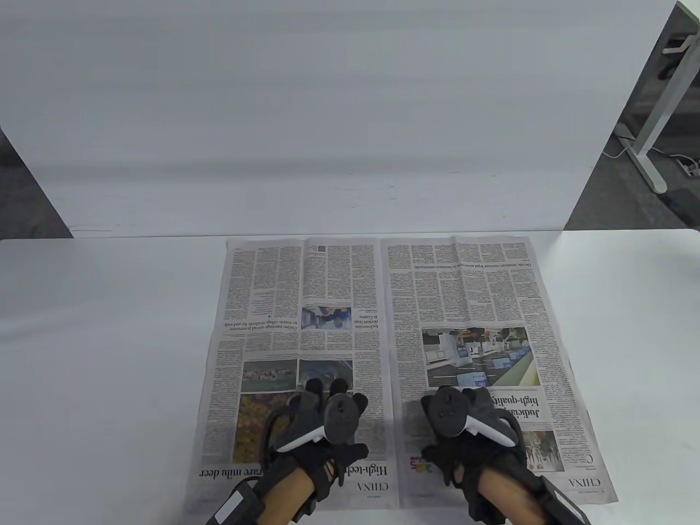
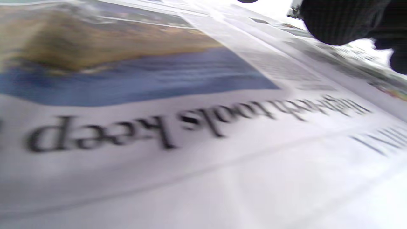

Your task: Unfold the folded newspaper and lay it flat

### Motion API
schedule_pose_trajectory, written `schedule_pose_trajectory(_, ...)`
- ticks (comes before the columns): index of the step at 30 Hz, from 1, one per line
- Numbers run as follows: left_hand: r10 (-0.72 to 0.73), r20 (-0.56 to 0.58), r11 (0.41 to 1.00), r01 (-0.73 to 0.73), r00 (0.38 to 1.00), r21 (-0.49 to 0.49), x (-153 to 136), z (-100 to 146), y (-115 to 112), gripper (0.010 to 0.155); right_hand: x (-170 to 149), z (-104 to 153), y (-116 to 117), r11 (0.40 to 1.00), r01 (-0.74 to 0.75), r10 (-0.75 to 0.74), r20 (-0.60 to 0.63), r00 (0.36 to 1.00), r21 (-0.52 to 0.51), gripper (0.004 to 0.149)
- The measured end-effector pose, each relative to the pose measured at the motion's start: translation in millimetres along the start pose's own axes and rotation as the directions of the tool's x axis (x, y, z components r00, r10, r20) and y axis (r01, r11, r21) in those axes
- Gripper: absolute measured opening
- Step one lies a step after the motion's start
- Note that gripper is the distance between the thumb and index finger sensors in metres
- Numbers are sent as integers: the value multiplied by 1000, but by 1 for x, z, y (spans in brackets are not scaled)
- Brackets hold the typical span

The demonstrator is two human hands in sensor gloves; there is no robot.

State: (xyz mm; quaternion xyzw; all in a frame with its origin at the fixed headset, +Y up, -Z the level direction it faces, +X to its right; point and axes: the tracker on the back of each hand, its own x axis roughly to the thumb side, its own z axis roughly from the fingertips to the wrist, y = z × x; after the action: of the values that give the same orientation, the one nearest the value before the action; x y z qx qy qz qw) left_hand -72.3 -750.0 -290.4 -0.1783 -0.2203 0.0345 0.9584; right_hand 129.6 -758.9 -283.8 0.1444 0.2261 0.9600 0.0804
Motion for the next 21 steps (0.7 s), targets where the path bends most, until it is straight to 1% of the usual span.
schedule_pose_trajectory(2,-20,20,1000,20,1000,-22,12,-2,-5,83,13,1,5,1000,-16,16,31,999,24,88)
schedule_pose_trajectory(4,-34,24,999,35,999,-42,17,-5,-11,84,19,0,10,999,-22,20,42,999,44,88)
schedule_pose_trajectory(6,-29,21,996,31,999,-89,19,-7,-18,86,20,-2,13,998,-28,26,44,999,57,88)
schedule_pose_trajectory(8,8,9,995,-7,1000,-103,20,-10,-25,87,17,-4,17,996,-30,26,47,999,88,89)
schedule_pose_trajectory(9,9,6,992,-8,1000,-125,20,-12,-29,87,16,-5,20,994,-26,22,39,999,103,89)
schedule_pose_trajectory(10,-19,-6,990,18,1000,-141,21,-12,-30,88,16,-6,22,992,-33,29,33,999,119,90)
schedule_pose_trajectory(11,-25,5,991,25,1000,-133,21,-12,-29,88,15,-6,21,991,-42,38,35,999,125,90)
schedule_pose_trajectory(12,-15,3,993,15,1000,-120,21,-12,-29,88,15,-6,21,993,-38,35,29,999,108,90)
schedule_pose_trajectory(16,-5,-11,990,3,1000,-140,18,-12,-29,89,11,-6,22,993,-38,35,24,999,115,90)
schedule_pose_trajectory(18,-5,-32,987,-1,999,-162,15,-12,-28,89,7,-6,21,992,-39,36,24,999,116,91)
schedule_pose_trajectory(21,12,-53,987,-20,999,-160,5,-8,-29,90,0,-6,20,992,-52,50,26,998,113,92)
